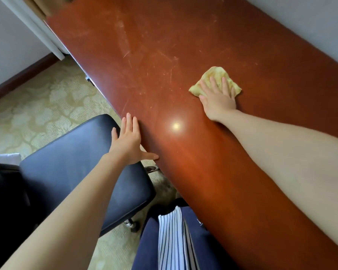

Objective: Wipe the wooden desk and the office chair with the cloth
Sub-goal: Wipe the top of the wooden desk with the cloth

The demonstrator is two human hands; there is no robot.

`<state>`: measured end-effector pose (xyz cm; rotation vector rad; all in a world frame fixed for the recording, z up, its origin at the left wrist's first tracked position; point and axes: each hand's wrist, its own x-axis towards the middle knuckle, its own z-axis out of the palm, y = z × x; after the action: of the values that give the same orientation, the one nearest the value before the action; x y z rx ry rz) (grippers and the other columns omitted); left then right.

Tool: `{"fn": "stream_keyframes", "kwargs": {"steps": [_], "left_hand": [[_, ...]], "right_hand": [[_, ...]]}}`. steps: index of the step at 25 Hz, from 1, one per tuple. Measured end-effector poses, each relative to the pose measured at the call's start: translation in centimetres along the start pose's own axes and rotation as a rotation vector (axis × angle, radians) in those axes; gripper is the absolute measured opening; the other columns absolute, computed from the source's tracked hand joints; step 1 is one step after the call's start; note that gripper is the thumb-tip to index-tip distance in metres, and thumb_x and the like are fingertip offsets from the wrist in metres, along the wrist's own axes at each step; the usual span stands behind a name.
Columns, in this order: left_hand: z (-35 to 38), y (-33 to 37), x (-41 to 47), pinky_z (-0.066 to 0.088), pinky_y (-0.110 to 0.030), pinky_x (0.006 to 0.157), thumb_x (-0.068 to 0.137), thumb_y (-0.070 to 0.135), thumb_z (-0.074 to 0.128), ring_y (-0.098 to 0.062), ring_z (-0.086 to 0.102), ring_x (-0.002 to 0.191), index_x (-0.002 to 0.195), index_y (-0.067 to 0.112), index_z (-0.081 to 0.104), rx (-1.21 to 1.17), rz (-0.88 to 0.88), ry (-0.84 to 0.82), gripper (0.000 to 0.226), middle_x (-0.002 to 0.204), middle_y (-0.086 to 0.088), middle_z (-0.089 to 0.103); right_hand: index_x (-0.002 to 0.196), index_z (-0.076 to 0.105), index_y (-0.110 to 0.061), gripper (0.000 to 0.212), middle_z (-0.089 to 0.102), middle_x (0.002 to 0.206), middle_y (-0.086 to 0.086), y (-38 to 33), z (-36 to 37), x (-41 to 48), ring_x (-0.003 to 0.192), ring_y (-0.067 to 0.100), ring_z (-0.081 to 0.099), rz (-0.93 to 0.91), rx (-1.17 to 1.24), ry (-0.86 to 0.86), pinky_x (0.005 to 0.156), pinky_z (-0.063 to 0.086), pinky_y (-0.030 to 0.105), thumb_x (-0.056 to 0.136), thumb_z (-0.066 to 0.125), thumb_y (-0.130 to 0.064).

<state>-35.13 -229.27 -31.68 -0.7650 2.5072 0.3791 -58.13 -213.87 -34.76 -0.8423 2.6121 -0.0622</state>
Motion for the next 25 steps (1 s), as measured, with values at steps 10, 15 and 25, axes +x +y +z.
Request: {"fn": "stream_keyframes", "kwargs": {"steps": [10, 15, 25], "left_hand": [[-2.0, -4.4, -0.2, 0.000, -0.052, 0.115, 0.059, 0.076, 0.062, -0.025, -0.018, 0.144, 0.150, 0.008, -0.008, -0.027, 0.063, 0.019, 0.133, 0.157, -0.009, -0.019], [-3.8, -3.9, 1.6, 0.002, -0.052, 0.115, 0.063, 0.076, 0.060, -0.027, -0.016, 0.145, 0.150, 0.007, -0.005, 0.060, 0.188, 0.024, 0.128, 0.157, -0.011, -0.017], [-3.7, 0.6, 5.7, 0.003, -0.051, 0.114, 0.086, 0.066, 0.041, -0.029, -0.014, 0.144, 0.151, 0.012, -0.005, 0.101, 0.417, 0.026, 0.096, 0.157, -0.010, -0.017]], "right_hand": [[0.148, 0.003, -0.044, 0.050, -0.006, 0.159, -0.009, -11.1, 3.6, -4.8, 0.145, 0.025, -0.015, -0.482, -0.162, -0.023, 0.115, -0.008, 0.051, 0.101, 0.020, -0.047], [0.146, 0.023, -0.042, 0.047, 0.004, 0.158, -0.012, -10.8, 5.5, -9.0, 0.146, 0.023, -0.008, -0.555, -0.199, 0.019, 0.117, -0.005, 0.049, 0.100, 0.024, -0.048], [0.143, 0.034, -0.038, 0.049, 0.032, 0.151, -0.007, -1.1, 5.7, -16.1, 0.141, 0.025, 0.025, -0.779, -0.354, 0.046, 0.113, 0.025, 0.047, 0.095, 0.033, -0.045]]}}
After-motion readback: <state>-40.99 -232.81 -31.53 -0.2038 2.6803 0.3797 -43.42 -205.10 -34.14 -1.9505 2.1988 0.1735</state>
